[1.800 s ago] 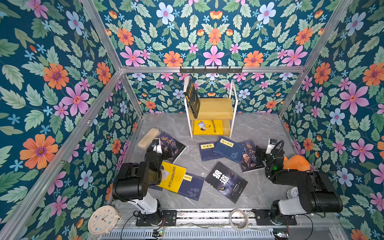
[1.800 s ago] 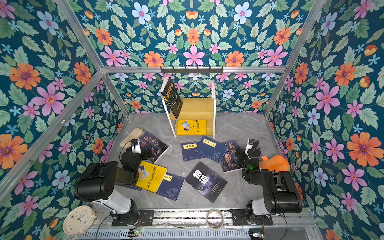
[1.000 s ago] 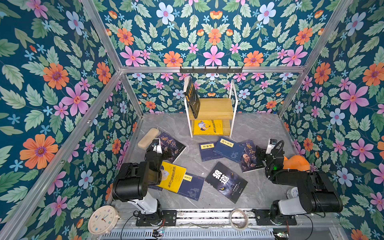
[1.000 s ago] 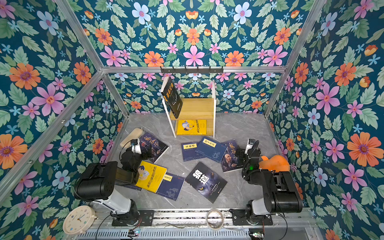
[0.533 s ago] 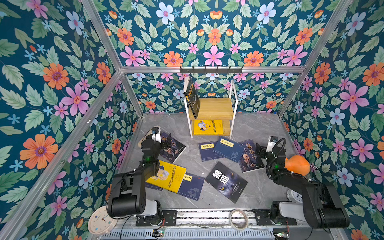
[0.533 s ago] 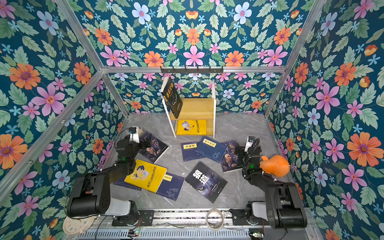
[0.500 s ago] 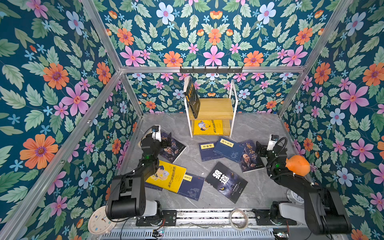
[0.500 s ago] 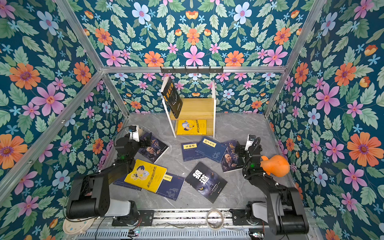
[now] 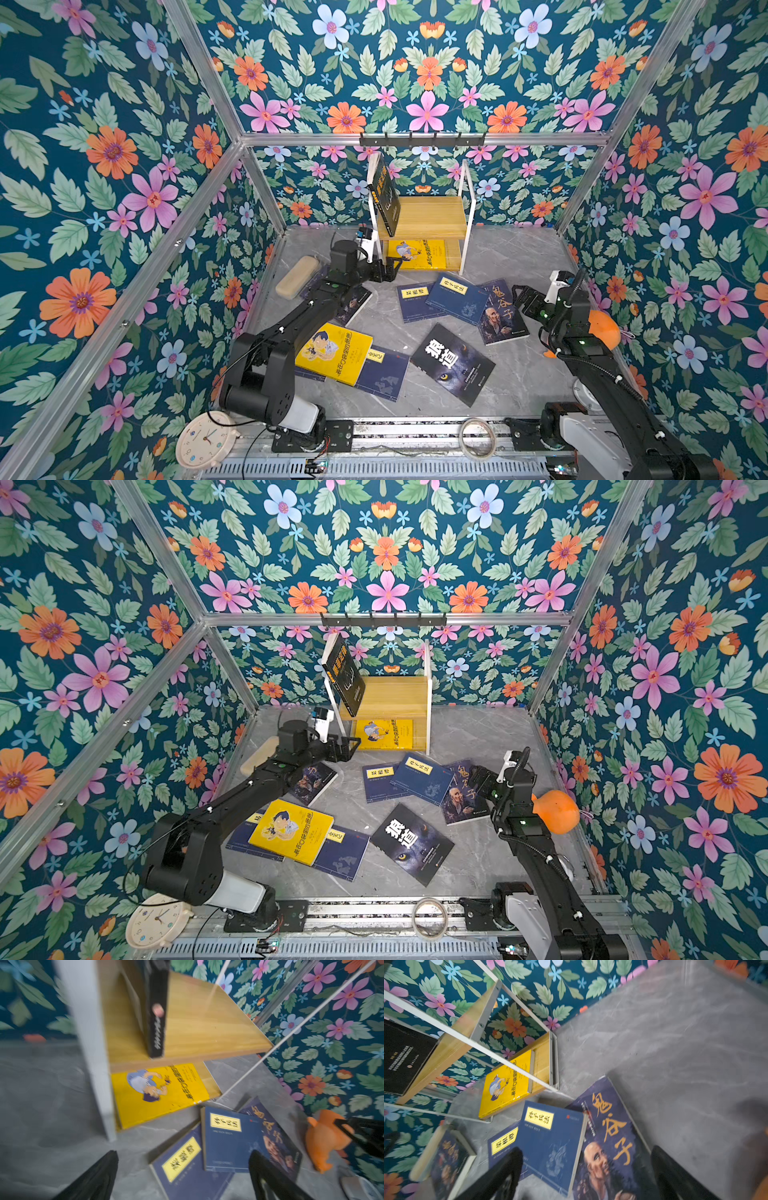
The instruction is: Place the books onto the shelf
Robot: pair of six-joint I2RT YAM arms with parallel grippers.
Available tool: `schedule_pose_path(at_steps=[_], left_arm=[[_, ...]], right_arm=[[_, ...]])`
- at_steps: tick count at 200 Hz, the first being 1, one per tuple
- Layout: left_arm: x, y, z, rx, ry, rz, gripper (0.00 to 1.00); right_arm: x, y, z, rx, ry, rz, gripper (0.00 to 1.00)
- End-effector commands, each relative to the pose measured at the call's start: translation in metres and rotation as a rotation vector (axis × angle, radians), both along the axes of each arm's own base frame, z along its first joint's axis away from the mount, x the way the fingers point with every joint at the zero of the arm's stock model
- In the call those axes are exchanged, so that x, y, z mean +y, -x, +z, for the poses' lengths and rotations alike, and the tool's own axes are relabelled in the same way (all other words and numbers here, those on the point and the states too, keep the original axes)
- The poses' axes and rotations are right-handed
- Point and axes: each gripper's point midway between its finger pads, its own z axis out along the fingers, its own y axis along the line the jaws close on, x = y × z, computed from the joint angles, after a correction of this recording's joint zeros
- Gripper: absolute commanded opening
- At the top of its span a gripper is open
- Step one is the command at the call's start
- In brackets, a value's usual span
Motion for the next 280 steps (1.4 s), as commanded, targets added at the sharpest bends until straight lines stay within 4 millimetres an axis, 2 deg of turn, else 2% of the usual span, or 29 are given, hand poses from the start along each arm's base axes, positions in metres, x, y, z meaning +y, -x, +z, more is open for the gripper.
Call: schedule_pose_path(at_steps=[1,16,41,65,93,110,139,173,215,246,280], left_arm=[[-0.028,0.015,-0.014,0.153,0.162,-0.014,0.99],[-0.043,0.021,-0.024,0.203,0.229,-0.028,0.99],[-0.049,0.023,-0.040,0.278,0.349,0.017,0.99],[-0.056,0.024,-0.071,0.427,0.418,0.084,0.97],[-0.087,0.035,-0.102,0.599,0.434,0.038,0.89],[-0.089,0.031,-0.118,0.646,0.422,0.081,0.88],[-0.076,0.027,-0.113,0.555,0.458,0.165,0.85],[-0.082,0.022,-0.126,0.615,0.359,0.166,0.83],[-0.079,0.027,-0.137,0.677,0.371,0.203,0.83],[-0.078,0.019,-0.132,0.638,0.343,0.209,0.83],[-0.083,0.009,-0.129,0.596,0.295,0.180,0.83]], right_arm=[[0.024,0.014,-0.015,0.123,-0.176,0.045,0.93],[0.029,0.018,-0.019,0.153,-0.188,0.053,0.91],[0.037,0.022,-0.028,0.185,-0.231,0.049,0.88],[0.044,0.020,-0.041,0.211,-0.266,0.055,0.82],[0.049,0.013,-0.052,0.258,-0.280,0.047,0.78],[0.054,0.012,-0.052,0.300,-0.306,0.055,0.75],[0.057,0.012,-0.046,0.306,-0.323,0.040,0.74],[0.054,0.007,-0.037,0.318,-0.334,0.005,0.72],[0.050,-0.007,-0.026,0.313,-0.355,-0.051,0.71],[0.046,-0.035,-0.026,0.327,-0.348,-0.102,0.71],[0.044,-0.073,-0.047,0.391,-0.321,-0.160,0.67]])
